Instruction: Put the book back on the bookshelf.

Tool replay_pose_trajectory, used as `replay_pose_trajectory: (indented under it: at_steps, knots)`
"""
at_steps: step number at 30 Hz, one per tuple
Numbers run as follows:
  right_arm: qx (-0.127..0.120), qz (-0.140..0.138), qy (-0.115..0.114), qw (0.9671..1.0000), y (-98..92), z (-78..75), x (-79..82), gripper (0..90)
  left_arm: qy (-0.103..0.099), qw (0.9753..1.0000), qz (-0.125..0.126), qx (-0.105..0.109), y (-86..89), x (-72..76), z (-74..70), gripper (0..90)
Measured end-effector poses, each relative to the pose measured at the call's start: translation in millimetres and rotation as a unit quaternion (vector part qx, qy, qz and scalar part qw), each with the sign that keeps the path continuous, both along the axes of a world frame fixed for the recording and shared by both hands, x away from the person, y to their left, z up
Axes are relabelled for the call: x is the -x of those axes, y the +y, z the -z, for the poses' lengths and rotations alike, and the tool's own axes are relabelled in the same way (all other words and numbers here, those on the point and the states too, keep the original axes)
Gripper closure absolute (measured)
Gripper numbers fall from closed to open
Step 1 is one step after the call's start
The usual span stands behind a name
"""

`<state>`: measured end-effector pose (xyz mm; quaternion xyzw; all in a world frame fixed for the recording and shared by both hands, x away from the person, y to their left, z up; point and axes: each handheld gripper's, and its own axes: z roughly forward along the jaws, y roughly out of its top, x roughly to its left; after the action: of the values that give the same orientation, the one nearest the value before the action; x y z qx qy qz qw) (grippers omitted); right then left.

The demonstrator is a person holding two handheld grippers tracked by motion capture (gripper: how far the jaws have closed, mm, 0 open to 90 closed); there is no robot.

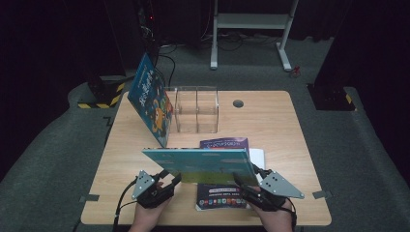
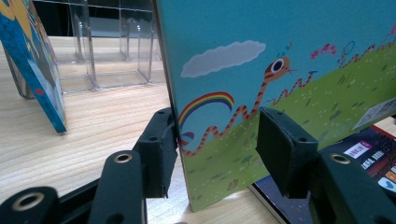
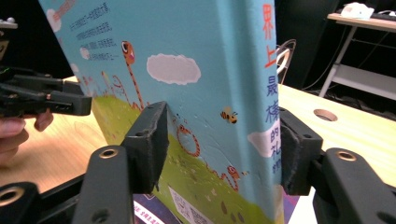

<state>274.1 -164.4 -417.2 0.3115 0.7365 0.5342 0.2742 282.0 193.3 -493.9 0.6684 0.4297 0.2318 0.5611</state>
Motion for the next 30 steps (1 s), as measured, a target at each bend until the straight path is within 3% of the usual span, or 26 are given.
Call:
replay_pose_trajectory:
  at_steps: [3,5,8,12,15,21,24,30]
  knots:
    - [0.011,-0.047,0.004,0.9988,-6.9,-1.8,3.0,60.6,0.007,0.9999,-0.006,0.005,3.8,-4.5,0.0,44.7]
    - [0.012,-0.082,0.005,0.9966,-11.0,-1.6,7.0,70.5,0.019,0.9997,-0.012,0.007,6.5,-8.6,1.3,48.9]
    - [-0.031,-0.110,0.036,0.9927,-15.4,-0.2,6.0,77.9,0.031,0.9993,-0.017,0.014,6.6,-10.4,3.6,48.6]
    - [-0.045,-0.077,0.037,0.9953,-22.0,1.3,4.0,79.0,0.020,0.9998,-0.008,0.002,3.2,-9.0,2.0,48.5]
    - [-0.048,-0.067,0.031,0.9961,-25.4,0.6,5.0,79.5,0.021,0.9998,-0.007,-0.001,2.6,-9.3,2.8,48.5]
    - [-0.047,-0.057,0.019,0.9970,-15.8,-1.5,9.2,81.0,0.022,0.9997,-0.008,-0.001,3.6,-8.0,2.5,48.5]
    - [-0.034,-0.044,0.006,0.9984,-5.1,-1.8,13.1,81.3,0.022,0.9997,-0.008,-0.002,4.2,-6.8,2.2,48.2]
    - [-0.036,-0.017,0.003,0.9992,9.5,0.6,13.4,81.3,0.026,0.9996,-0.003,-0.009,6.6,-2.8,2.0,46.4]
